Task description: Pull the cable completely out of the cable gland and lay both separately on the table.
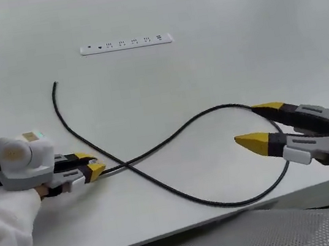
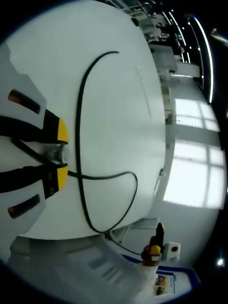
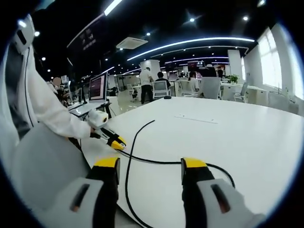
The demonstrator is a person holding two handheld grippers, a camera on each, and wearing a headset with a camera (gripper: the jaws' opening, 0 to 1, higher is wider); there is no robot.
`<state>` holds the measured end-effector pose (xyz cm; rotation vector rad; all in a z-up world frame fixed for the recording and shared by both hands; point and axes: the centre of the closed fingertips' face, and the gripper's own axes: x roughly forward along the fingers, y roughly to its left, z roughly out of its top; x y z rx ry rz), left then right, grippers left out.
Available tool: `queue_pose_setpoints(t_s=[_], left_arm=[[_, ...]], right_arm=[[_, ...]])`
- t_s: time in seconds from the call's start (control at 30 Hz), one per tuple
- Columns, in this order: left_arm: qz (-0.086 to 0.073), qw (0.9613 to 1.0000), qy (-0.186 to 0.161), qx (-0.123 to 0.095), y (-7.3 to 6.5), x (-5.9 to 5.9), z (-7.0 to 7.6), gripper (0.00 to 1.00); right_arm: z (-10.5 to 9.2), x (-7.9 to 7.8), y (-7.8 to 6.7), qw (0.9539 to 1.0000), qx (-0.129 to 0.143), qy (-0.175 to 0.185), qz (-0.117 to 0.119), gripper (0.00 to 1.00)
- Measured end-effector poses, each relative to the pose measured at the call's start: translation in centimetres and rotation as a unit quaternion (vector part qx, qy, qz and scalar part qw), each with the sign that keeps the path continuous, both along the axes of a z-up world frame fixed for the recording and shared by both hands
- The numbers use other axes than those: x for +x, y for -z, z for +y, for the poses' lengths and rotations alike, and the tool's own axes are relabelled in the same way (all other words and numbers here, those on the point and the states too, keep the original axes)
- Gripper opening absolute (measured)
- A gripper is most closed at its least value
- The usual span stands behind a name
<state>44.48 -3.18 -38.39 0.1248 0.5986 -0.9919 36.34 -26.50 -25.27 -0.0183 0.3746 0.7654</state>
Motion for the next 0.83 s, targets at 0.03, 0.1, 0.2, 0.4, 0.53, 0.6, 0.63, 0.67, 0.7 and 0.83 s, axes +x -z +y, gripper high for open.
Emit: queue_pose_setpoints(t_s=[0.03,0.1,0.2,0.4,0.53,0.6,0.63,0.67,0.7,0.83], left_arm=[[-0.001,1.0,-0.002,-0.001,-0.5,-0.1,0.3,0.2],[-0.002,1.0,-0.003,0.001,-1.8,-0.4,1.0,0.21],[-0.009,1.0,0.001,0.004,-4.8,-1.1,2.5,0.23],[-0.024,0.9997,-0.008,-0.005,-10.4,-3.1,5.0,0.42],[-0.034,0.9991,-0.023,0.004,-13.2,-5.1,6.8,0.52],[-0.002,0.9987,-0.051,0.001,-13.7,-6.8,8.0,0.62],[0.002,0.9981,-0.061,0.002,-13.7,-7.5,8.5,0.66],[0.007,0.9974,-0.071,0.002,-13.6,-7.9,8.9,0.69],[0.023,0.9962,-0.084,0.001,-13.3,-8.8,9.4,0.72],[0.047,0.992,-0.117,-0.001,-12.5,-10.5,10.8,0.76]], right_arm=[[0.1,0.0,-0.1,1.0,-0.001,-0.002,-0.001,0.55],[0.1,-0.1,0.0,1.0,-0.001,-0.003,0.004,0.55],[0.0,-0.4,-0.1,0.9999,0.002,-0.002,0.014,0.55],[-0.2,-1.4,0.2,0.9993,0.008,0.002,0.037,0.63],[-0.4,-2.5,0.9,0.9978,0.0,0.001,0.067,0.68],[-0.6,-3.6,1.6,0.995,-0.014,0.002,0.099,0.7],[-0.7,-3.9,1.8,0.9941,-0.019,0.002,0.107,0.71],[-0.7,-4.2,2.0,0.9931,-0.024,0.002,0.115,0.72],[-0.8,-4.6,2.2,0.992,-0.028,0.002,0.123,0.73],[-0.9,-5.5,2.5,0.9894,-0.035,0.006,0.141,0.76]])
